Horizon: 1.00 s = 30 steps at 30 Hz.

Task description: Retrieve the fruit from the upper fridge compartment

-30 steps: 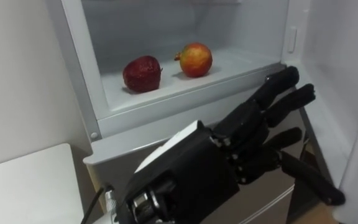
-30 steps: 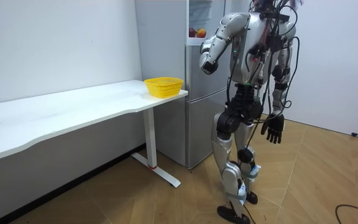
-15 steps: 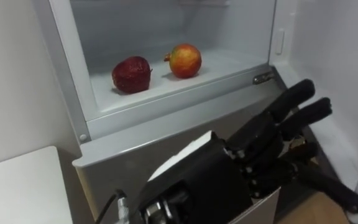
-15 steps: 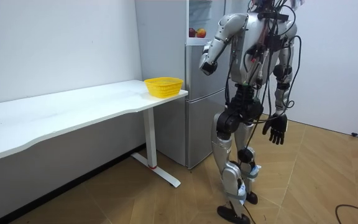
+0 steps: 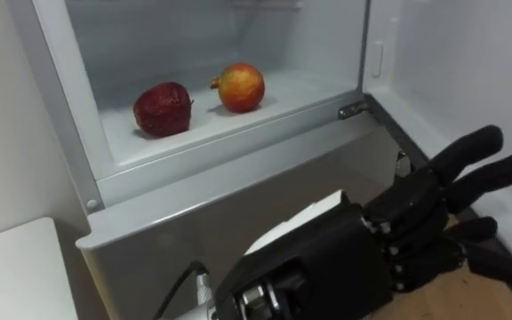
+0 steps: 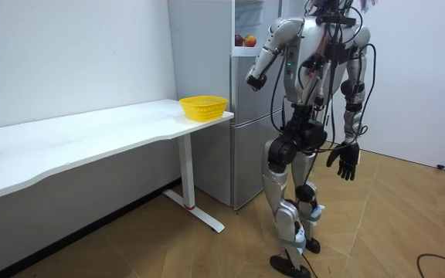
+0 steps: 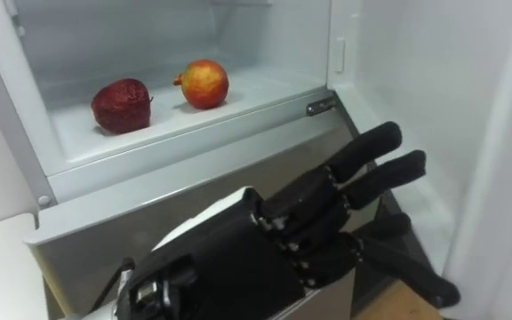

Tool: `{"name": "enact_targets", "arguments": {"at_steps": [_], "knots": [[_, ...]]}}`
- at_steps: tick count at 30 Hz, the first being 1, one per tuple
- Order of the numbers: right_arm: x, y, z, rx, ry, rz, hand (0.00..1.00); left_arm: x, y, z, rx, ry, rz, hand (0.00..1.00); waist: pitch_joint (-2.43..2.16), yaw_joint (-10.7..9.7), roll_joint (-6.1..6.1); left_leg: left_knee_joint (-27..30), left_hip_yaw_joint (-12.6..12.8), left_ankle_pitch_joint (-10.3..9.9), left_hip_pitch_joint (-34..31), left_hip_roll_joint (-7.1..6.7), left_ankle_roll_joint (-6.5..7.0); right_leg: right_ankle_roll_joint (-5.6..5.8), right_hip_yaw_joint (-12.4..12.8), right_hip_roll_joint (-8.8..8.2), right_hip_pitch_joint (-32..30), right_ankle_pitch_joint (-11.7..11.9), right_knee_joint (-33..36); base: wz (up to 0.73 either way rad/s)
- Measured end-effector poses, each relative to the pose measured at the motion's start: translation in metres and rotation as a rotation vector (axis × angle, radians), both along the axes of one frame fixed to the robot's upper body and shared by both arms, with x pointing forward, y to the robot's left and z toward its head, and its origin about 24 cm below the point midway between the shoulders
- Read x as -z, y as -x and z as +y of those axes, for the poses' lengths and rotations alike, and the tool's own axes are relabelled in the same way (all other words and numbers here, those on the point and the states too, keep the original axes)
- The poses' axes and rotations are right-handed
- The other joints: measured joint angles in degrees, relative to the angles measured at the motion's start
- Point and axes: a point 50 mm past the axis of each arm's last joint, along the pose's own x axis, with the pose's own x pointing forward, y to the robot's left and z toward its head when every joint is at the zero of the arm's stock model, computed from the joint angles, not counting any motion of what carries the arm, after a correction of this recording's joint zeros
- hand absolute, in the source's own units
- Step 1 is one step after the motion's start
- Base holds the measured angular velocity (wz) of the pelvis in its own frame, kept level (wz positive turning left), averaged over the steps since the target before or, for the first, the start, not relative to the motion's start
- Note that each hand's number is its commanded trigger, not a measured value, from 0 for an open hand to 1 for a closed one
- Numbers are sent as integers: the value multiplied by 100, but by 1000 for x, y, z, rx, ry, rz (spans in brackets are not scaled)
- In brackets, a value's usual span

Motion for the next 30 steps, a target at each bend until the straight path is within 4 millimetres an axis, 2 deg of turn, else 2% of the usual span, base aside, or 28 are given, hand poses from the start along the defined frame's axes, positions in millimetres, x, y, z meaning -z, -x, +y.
{"name": "enact_targets", "arguments": {"at_steps": [12, 23, 30], "knots": [[-2, -2, -5, 4, 10, -11, 0, 1, -1, -5, 16, 0, 10, 0, -8, -121, 11, -3, 293, 0, -4, 33, 0, -16, 86, 26, -76, 20, 17, -6], [-2, -3, -5, 4, 10, -16, 0, 1, 0, -6, 18, 1, 10, 0, 23, -122, -41, -3, 314, -1, -3, 56, -2, -29, 141, 57, -89, 28, 1, -2], [-2, -3, -5, 3, 10, -17, 0, 1, 0, -6, 19, 1, 8, 0, 24, -122, -56, -4, 312, -1, -13, 76, -2, -48, 150, 77, -95, 39, -7, 0]]}}
